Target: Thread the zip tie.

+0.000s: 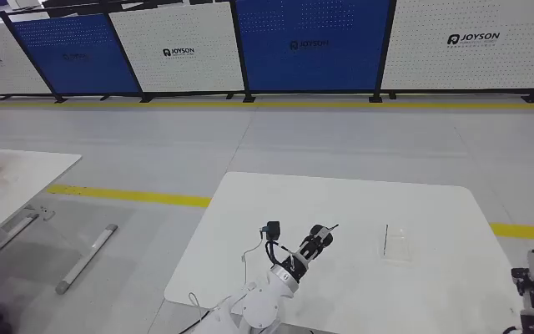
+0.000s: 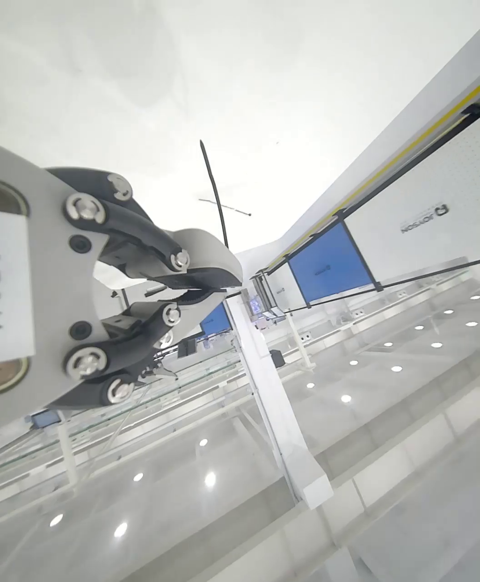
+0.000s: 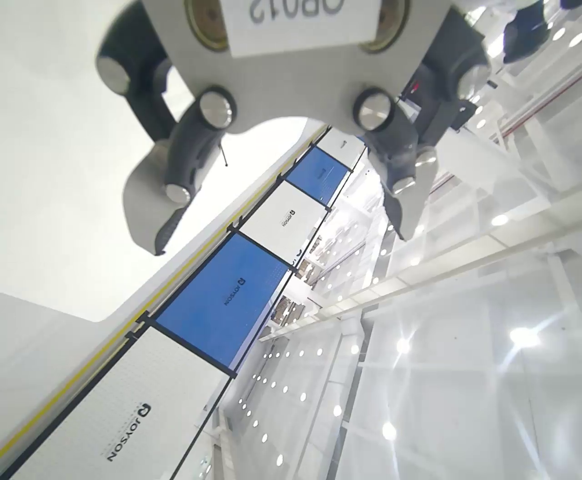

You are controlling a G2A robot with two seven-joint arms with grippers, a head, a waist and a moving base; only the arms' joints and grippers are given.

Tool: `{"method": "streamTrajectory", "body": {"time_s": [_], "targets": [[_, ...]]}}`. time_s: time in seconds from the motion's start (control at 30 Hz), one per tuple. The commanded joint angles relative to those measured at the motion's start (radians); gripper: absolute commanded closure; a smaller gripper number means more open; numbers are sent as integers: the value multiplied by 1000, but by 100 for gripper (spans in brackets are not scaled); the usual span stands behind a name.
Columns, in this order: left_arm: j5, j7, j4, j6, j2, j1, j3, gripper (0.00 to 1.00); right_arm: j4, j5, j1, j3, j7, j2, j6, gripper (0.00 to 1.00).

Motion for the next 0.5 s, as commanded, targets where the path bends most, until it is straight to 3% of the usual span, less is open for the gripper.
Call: {"method": "streamTrajectory", "body": {"time_s": [0.0, 0.47], "targets": [[-10, 21, 9, 1, -3, -1, -6, 100, 1, 4, 1, 3, 2, -2, 4, 0], [-21, 33, 15, 5, -5, -2, -12, 100, 1, 4, 1, 3, 2, -2, 4, 0]]}}
